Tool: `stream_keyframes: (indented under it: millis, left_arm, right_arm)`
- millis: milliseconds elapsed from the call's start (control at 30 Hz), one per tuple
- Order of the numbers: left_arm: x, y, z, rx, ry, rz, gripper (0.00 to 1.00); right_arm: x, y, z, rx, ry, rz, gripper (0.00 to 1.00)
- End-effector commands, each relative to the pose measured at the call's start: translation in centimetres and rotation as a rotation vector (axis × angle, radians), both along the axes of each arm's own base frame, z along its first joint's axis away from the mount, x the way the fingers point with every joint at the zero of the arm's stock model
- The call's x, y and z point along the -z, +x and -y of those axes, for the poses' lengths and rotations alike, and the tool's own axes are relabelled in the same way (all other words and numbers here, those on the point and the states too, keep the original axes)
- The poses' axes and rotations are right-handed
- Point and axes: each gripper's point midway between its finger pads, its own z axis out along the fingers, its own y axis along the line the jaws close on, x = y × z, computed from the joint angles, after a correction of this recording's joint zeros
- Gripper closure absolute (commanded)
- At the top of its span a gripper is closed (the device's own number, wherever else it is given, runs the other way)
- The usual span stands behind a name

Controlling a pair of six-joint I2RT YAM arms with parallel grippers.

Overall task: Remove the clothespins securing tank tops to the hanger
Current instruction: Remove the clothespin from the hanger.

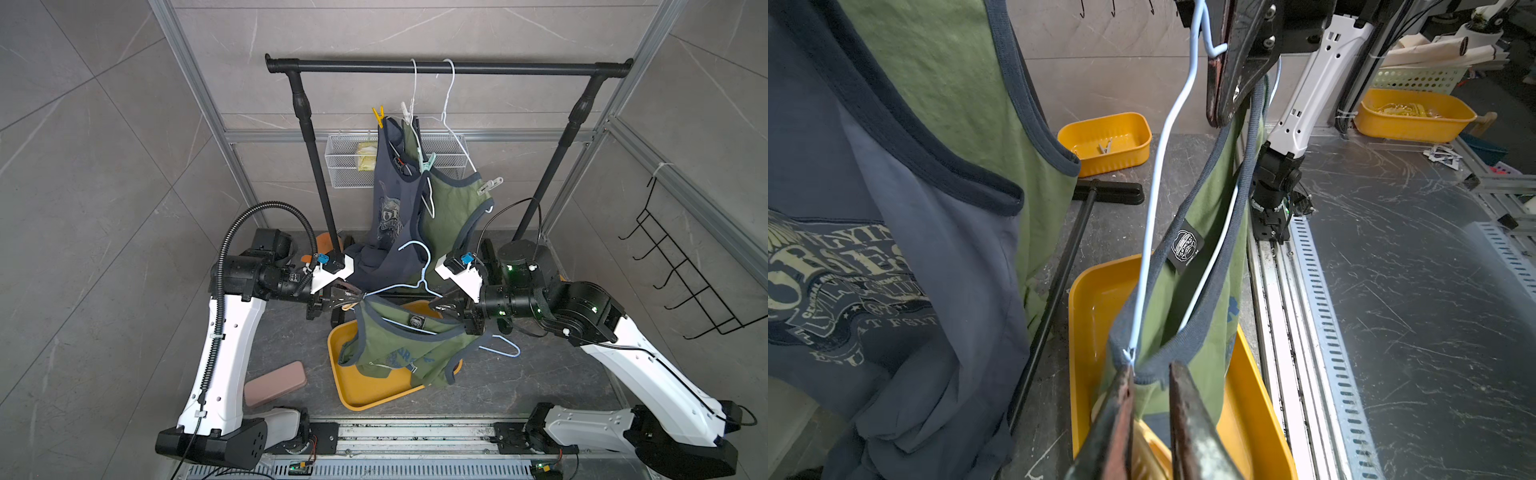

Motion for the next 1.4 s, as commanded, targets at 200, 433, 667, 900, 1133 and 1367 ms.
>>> stream_keyframes:
  millis: [200,433,667,900,1133,1367]
  left_arm:
    - [-1.1,-0.7,0.0,0.008,-0.012,0.03,0.54]
    - [-2.3,-1.4,0.2,0.056,-0.057,0.055,0.43]
    - [-2.3,-1.1,0.5,0.078,-0.089,0.045,0.44]
    - [-3.5,0.7,0.3,0.017,-0.11,0.064,0.42]
    - [-3.8,0.3,0.3,0.048,-0.138,0.069,0.42]
    - [-4.5,-0.1,-0.3,0.041,-0.196,0.077,0.42]
  right_arm:
    - [-2.9,-0.1,0.4,-0.005,0.086,0.021,1.0]
    - [-3.7,0.0,1.1,-0.022,0.11,-0.016,1.0]
    - [-4.3,-0.1,0.7,-0.064,0.127,-0.054,1.0]
    - [-3.4,0.1,0.0,-0.096,0.117,-0.106,1.0]
    - [-4.1,-0.1,0.3,-0.12,0.163,-0.132,1.0]
    - [-5.2,0.2,0.7,-0.134,0.21,-0.167,1.0]
